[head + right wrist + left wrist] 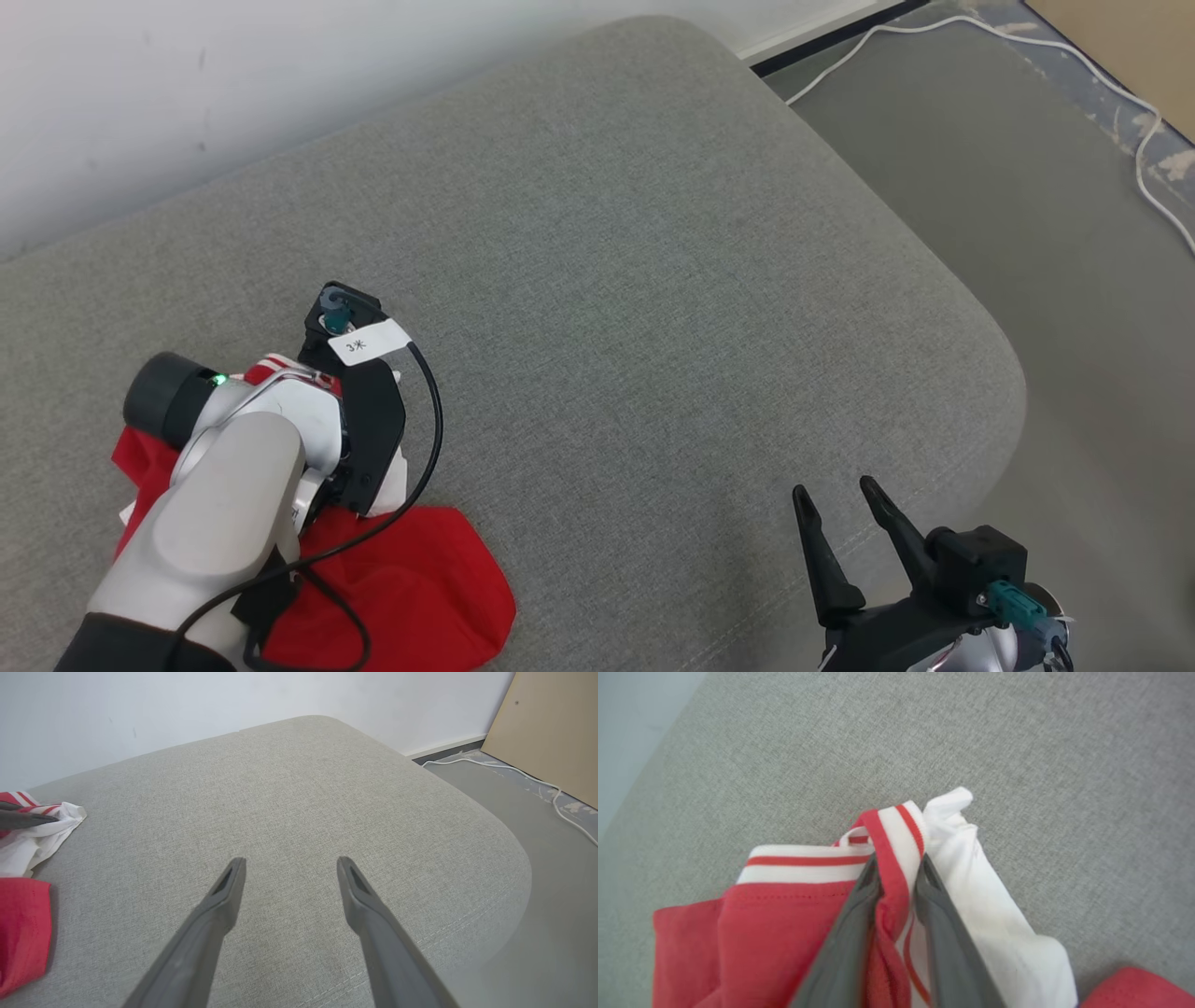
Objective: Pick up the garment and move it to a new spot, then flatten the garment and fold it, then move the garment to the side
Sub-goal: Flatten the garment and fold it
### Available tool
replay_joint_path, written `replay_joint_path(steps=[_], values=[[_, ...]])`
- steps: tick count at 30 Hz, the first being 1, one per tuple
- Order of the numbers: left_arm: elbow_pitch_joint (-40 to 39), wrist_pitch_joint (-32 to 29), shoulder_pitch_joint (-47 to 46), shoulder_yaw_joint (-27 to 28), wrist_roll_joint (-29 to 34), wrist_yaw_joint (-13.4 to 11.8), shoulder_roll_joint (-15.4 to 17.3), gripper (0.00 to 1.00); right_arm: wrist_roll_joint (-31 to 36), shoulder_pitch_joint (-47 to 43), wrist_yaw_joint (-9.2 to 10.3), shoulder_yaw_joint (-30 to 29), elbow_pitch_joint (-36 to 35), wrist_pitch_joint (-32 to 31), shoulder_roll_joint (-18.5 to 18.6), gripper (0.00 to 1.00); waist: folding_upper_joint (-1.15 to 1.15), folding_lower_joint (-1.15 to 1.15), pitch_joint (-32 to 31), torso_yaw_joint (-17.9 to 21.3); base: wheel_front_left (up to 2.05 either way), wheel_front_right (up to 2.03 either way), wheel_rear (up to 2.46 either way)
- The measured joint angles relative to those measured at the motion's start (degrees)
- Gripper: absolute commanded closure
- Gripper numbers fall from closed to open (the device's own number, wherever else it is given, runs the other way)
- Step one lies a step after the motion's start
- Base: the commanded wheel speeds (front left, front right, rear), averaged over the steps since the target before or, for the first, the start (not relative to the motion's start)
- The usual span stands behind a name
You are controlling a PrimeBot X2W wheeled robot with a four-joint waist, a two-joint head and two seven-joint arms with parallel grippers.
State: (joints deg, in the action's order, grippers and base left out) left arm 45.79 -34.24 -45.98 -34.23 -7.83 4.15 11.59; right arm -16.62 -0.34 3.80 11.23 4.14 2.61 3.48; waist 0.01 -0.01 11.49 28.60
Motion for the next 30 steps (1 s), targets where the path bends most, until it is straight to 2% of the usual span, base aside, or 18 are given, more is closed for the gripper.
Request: replay_joint_path(steps=[4,7,12,15,25,28,30], values=[[0.77,2.18,-0.08,0.18,-0.75,0.62,-1.03,1.0,-0.01,0.14,0.07,0.48,1.33,0.26,-0.02,0.0,0.0,0.0,-0.86,-0.09,0.0,0.0,0.0],[0.62,4.91,-0.61,0.52,-1.72,1.07,-3.35,1.0,-0.01,0.14,0.23,0.52,1.68,0.43,-0.03,0.0,0.0,0.01,-1.61,-0.12,0.0,0.0,0.0],[-2.33,12.09,-4.94,0.74,-4.08,2.44,-7.42,1.0,-0.01,0.42,0.22,1.38,3.0,0.44,-0.03,0.0,0.0,0.01,-2.98,0.07,0.0,0.0,0.0],[-4.42,17.12,-7.43,1.03,-5.33,2.76,-8.75,1.0,-0.01,0.96,0.16,2.0,3.23,0.45,-0.1,0.0,0.0,0.01,-3.71,0.64,0.0,0.0,0.0],[-5.89,30.83,-16.13,1.1,-9.25,2.98,-10.0,1.0,-0.01,-0.59,-0.02,1.96,4.34,1.01,0.0,0.0,-0.01,0.01,-6.63,2.74,0.0,0.0,0.0],[-6.09,34.29,-18.66,1.23,-11.63,2.98,-10.03,1.0,-0.01,-1.28,0.01,1.97,4.33,1.51,0.0,0.0,-0.01,0.01,-7.08,3.18,0.0,0.0,0.0],[-7.9,37.73,-19.99,-1.78,-16.13,2.86,-9.79,1.0,0.0,-1.32,0.07,2.41,4.41,1.53,-0.07,0.0,-0.01,0.01,-7.24,3.58,0.0,0.0,0.0]])
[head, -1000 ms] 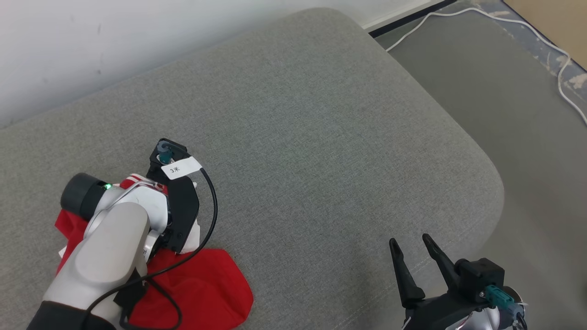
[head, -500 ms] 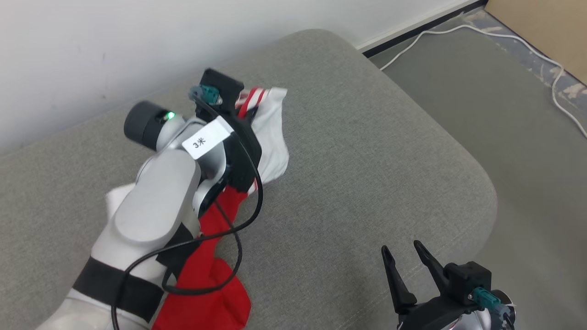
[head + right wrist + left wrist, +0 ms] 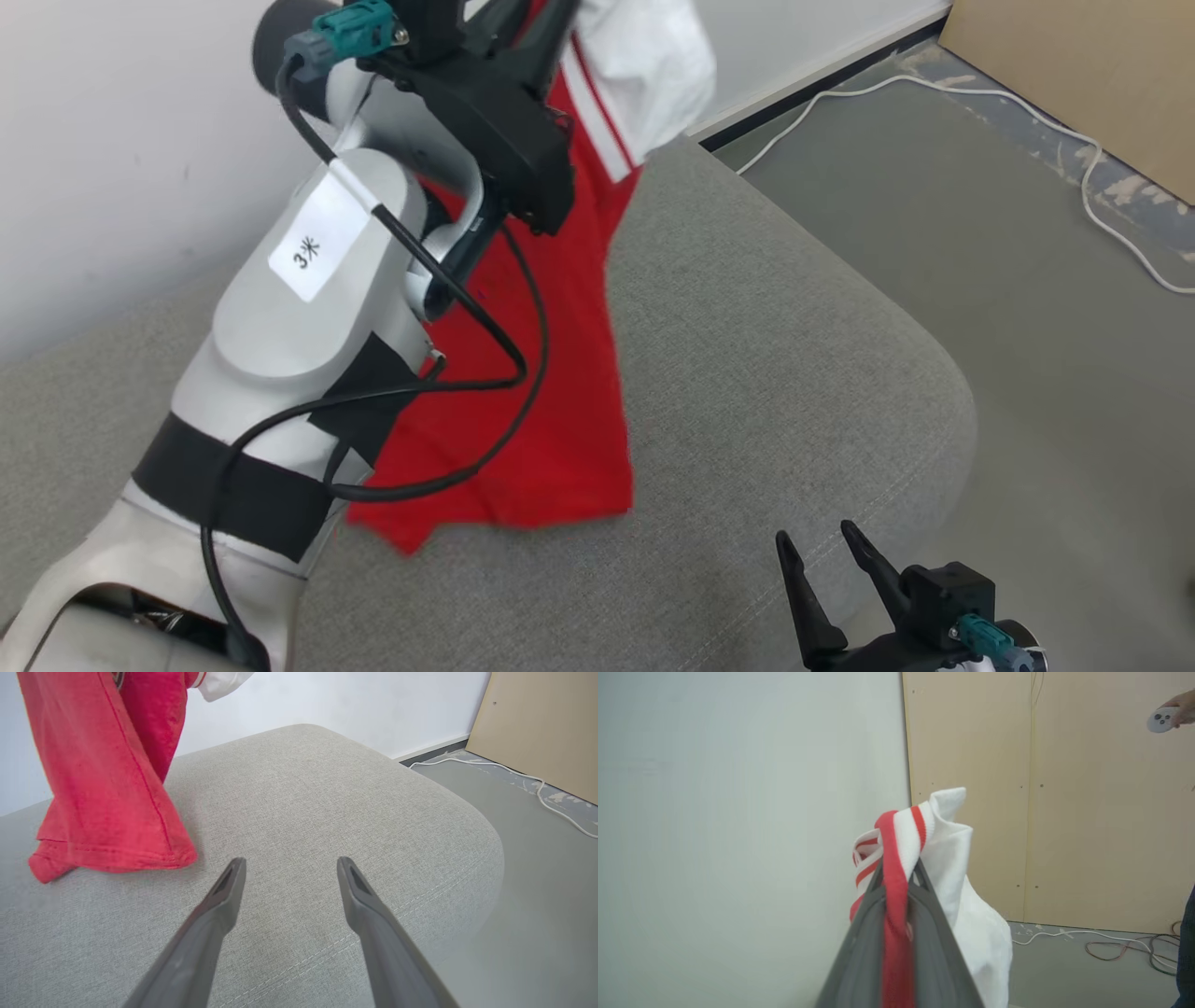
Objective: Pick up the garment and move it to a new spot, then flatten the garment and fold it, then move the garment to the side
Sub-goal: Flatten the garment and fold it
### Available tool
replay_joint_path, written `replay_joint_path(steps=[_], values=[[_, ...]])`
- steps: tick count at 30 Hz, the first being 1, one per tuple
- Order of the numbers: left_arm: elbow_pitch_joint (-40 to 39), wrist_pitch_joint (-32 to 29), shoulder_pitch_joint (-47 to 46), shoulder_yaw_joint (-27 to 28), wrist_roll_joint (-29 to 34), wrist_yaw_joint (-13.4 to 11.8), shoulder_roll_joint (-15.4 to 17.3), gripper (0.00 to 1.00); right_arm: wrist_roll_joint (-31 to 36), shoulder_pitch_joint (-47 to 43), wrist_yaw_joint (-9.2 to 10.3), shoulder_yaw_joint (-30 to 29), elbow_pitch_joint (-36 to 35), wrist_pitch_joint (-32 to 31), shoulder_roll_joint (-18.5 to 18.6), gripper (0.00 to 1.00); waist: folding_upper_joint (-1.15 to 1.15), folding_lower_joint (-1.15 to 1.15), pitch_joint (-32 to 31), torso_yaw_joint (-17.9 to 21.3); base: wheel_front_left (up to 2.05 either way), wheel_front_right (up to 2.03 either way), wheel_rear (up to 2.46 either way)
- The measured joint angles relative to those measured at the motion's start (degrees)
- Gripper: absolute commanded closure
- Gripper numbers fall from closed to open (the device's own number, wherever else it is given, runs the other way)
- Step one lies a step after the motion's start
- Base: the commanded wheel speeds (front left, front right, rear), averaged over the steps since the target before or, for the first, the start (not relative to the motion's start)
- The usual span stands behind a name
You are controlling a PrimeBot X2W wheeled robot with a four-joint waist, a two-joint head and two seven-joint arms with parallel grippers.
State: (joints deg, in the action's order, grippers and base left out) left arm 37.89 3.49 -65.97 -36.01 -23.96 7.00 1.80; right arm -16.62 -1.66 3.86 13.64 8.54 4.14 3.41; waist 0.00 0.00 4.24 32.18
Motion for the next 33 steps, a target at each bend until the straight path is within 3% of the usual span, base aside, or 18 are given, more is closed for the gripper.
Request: replay_joint_path(steps=[4,13,23,26,33], values=[[1.88,1.71,-0.09,-2.43,-2.34,-0.97,-0.26,1.0,-0.01,0.01,0.0,0.22,0.15,0.18,-0.01,0.0,0.0,0.0,-0.19,0.44,0.0,0.0,0.0],[14.58,2.38,7.51,-0.22,-0.89,-3.57,1.29,1.0,-0.54,-0.13,-0.09,-0.77,0.3,0.45,0.38,0.0,0.0,0.0,-0.44,-1.32,0.0,0.0,0.0],[17.39,5.26,15.0,5.05,-2.12,-9.92,8.98,1.0,-0.7,-0.16,-0.08,-1.7,-0.69,0.76,1.15,0.0,0.0,0.0,-0.22,-7.98,0.0,0.0,0.0],[17.18,7.26,19.09,6.91,-3.45,-11.55,9.23,1.0,-0.7,-0.18,-0.07,-1.93,-0.75,0.76,1.24,0.0,0.0,0.0,-0.3,-10.33,0.0,0.0,0.0],[16.58,9.33,27.15,9.83,-6.49,-12.29,9.1,1.0,-0.94,-0.97,0.53,-3.52,-1.32,1.01,2.04,0.0,0.0,0.0,-0.91,-16.04,0.0,0.0,0.0]])
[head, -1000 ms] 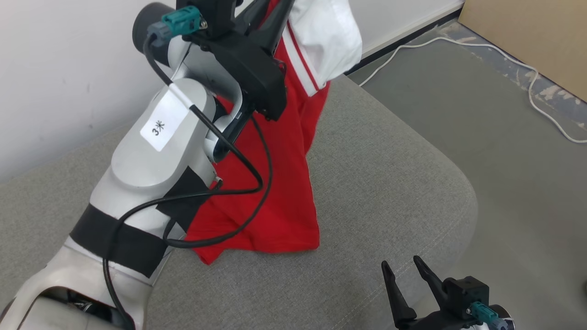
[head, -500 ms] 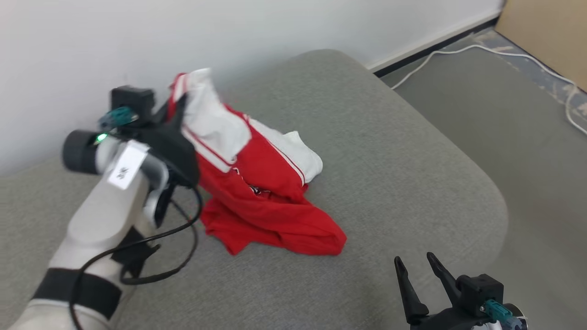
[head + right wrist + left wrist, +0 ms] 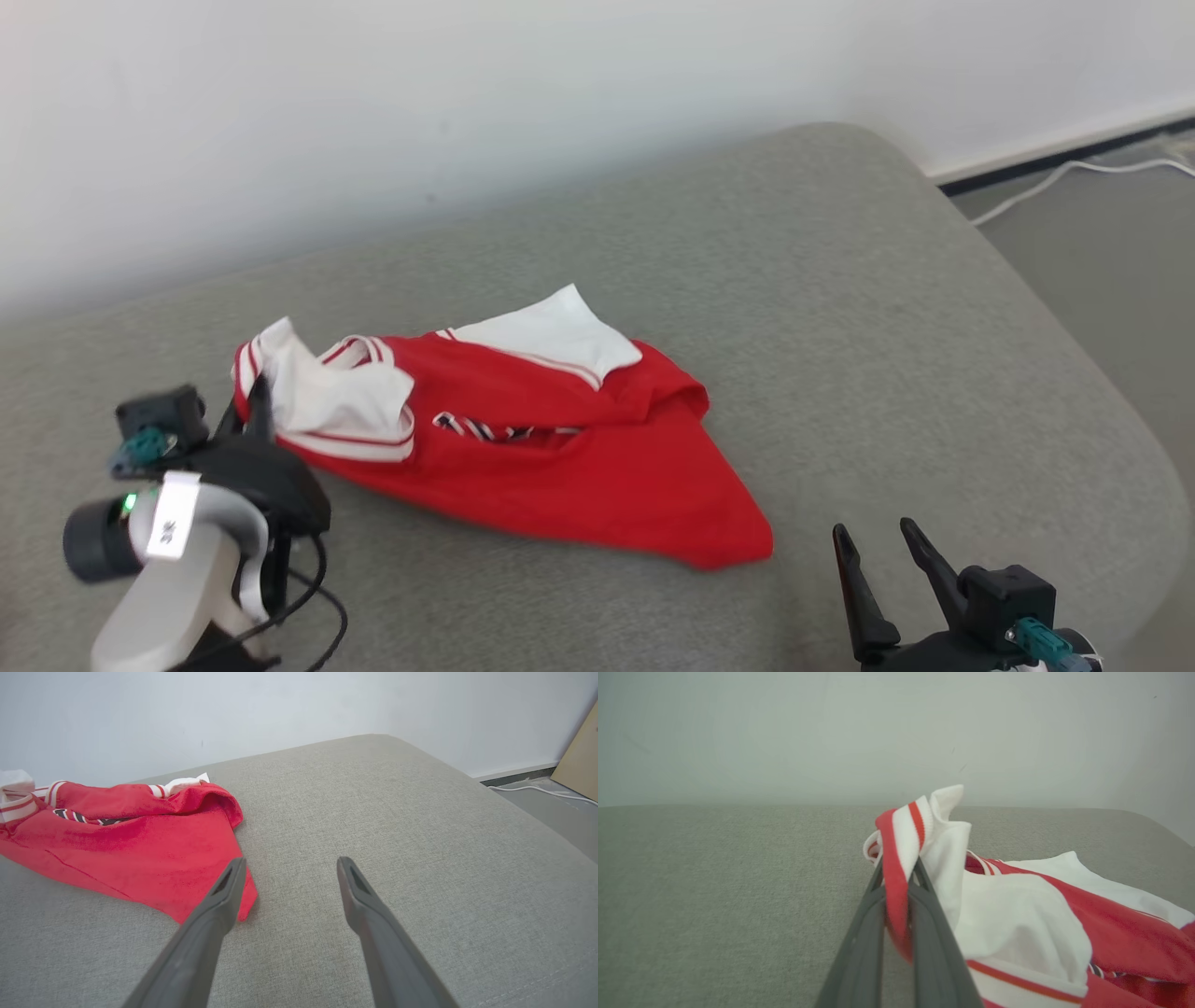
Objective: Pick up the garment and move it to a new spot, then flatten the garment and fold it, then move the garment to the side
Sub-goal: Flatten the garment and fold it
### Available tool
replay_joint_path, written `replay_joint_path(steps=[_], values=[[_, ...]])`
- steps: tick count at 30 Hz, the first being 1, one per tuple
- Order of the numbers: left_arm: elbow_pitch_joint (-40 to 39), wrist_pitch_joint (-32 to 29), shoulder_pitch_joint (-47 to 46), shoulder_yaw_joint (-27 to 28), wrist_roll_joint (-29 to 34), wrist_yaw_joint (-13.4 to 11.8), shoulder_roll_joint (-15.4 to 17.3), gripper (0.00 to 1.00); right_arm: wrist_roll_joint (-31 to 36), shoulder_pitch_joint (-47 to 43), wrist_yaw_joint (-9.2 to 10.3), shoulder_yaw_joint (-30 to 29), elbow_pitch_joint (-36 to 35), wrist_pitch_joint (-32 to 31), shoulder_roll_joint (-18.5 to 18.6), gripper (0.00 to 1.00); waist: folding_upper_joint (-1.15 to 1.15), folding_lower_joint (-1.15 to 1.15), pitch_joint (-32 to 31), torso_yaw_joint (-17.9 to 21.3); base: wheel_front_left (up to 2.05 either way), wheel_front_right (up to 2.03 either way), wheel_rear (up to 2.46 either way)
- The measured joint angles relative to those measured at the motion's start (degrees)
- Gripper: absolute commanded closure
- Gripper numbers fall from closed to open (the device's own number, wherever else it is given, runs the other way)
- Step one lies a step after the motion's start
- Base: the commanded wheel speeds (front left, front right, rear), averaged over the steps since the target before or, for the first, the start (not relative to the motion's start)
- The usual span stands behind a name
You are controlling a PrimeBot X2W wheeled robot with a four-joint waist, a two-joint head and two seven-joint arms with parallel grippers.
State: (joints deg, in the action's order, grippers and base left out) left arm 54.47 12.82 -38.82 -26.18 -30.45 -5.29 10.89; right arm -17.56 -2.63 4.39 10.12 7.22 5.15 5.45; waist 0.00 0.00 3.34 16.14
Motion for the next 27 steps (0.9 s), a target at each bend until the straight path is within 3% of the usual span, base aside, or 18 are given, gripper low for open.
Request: replay_joint_path(steps=[9,11,12,13,21,27], values=[[-2.12,0.93,11.11,5.24,-4.1,-0.83,-0.43,0.99,0.01,-1.5,0.24,-0.1,-0.55,-0.1,0.25,0.0,0.0,0.0,-2.36,-6.52,0.0,0.0,0.0],[-2.6,0.94,12.89,5.69,-4.46,-1.05,-0.57,0.54,0.02,-1.8,0.49,0.07,-0.56,-0.16,0.24,0.0,0.0,0.0,-2.99,-7.31,0.0,0.0,0.0],[-2.89,1.19,13.74,5.97,-4.48,-1.25,-0.59,0.15,0.02,-1.75,0.51,0.14,-0.62,-0.19,0.26,0.0,0.0,0.0,-3.32,-7.62,0.0,0.0,0.0],[-3.15,1.35,14.51,6.26,-4.48,-1.25,-0.58,0.0,0.03,-1.75,0.58,0.23,-0.71,-0.22,0.25,0.0,0.0,0.0,-3.64,-7.89,0.0,0.0,0.0],[-7.61,1.44,21.56,8.88,-6.76,-1.26,-1.1,0.0,0.04,-1.84,0.64,0.52,-1.29,-1.12,0.34,0.0,0.0,0.0,-5.68,-9.11,0.0,0.0,0.0],[-16.45,1.46,26.79,11.46,-7.19,-1.14,-1.44,0.0,0.12,-2.75,0.8,-1.38,-1.4,-1.12,1.33,0.0,0.0,0.0,-7.06,-9.71,0.0,0.0,0.0]])
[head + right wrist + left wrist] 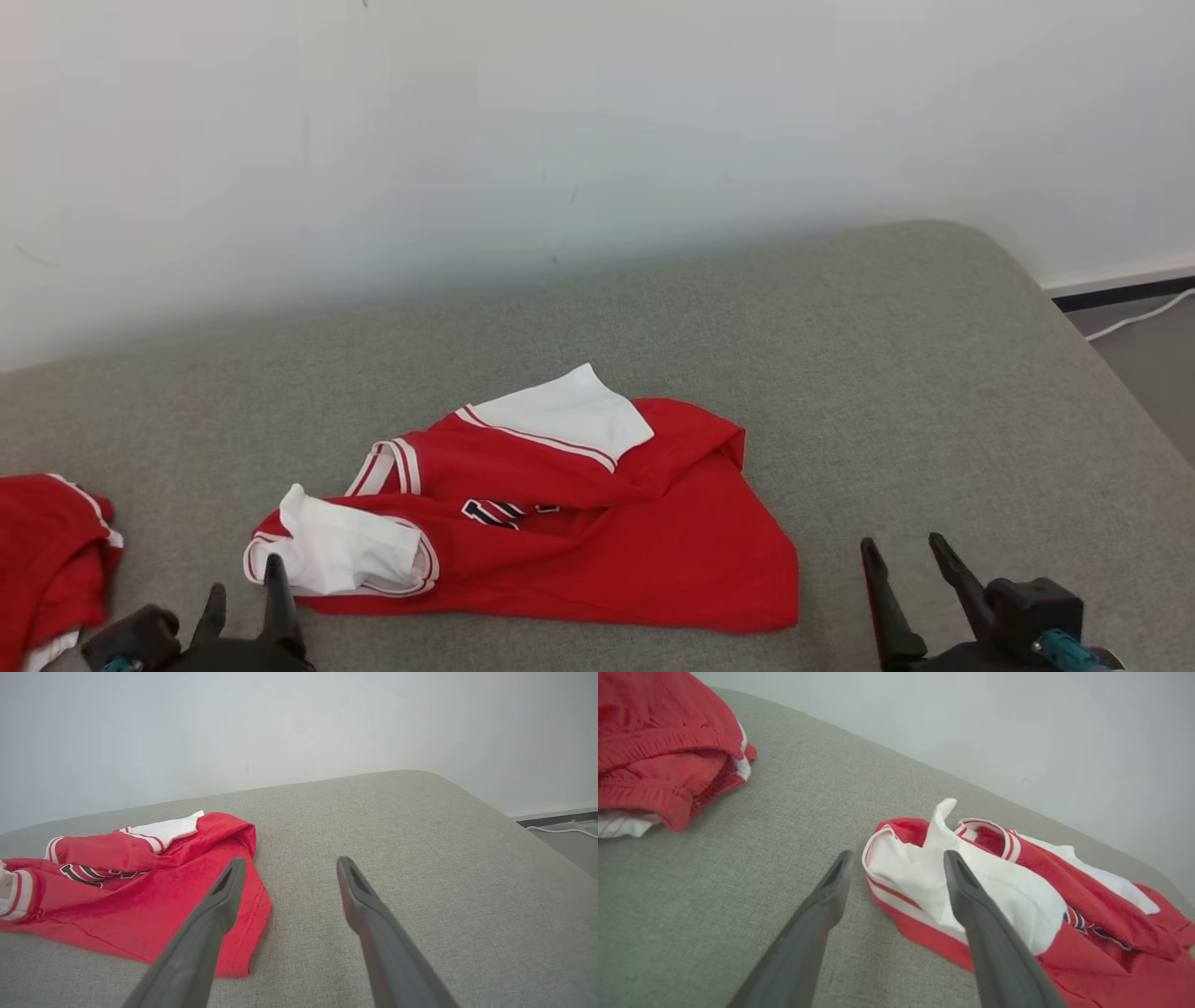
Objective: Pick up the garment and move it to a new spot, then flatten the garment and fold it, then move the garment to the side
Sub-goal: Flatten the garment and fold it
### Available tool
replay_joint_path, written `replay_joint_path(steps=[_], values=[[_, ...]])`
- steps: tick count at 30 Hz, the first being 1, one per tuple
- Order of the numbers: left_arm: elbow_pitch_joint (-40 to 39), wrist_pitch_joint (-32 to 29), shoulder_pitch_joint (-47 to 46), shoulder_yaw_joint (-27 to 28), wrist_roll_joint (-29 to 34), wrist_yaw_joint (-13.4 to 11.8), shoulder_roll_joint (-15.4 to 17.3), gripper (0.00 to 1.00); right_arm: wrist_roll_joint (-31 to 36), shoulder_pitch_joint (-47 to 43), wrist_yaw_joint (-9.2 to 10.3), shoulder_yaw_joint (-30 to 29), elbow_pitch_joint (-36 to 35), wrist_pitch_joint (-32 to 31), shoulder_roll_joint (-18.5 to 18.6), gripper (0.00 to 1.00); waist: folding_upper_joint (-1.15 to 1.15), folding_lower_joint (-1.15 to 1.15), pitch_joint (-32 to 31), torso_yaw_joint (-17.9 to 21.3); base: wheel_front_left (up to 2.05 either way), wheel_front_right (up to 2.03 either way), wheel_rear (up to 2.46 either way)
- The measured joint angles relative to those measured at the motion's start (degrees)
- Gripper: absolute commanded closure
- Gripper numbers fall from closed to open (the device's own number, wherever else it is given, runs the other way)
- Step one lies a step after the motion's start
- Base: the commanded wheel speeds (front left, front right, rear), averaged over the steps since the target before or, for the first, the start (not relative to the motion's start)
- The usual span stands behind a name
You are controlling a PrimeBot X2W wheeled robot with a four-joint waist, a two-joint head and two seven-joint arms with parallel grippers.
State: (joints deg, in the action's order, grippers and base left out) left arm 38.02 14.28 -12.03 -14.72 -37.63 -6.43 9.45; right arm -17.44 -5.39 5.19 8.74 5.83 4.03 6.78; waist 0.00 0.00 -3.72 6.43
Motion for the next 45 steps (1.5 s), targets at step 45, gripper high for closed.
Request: replay_joint_path(steps=[45], values=[[-31.28,-4.48,21.13,0.97,11.92,-0.63,4.23,0.0,-0.9,-0.94,1.44,-3.61,-0.32,-4.1,0.81,0.0,0.0,0.0,-4.93,-9.47,0.0,0.0,0.0]])
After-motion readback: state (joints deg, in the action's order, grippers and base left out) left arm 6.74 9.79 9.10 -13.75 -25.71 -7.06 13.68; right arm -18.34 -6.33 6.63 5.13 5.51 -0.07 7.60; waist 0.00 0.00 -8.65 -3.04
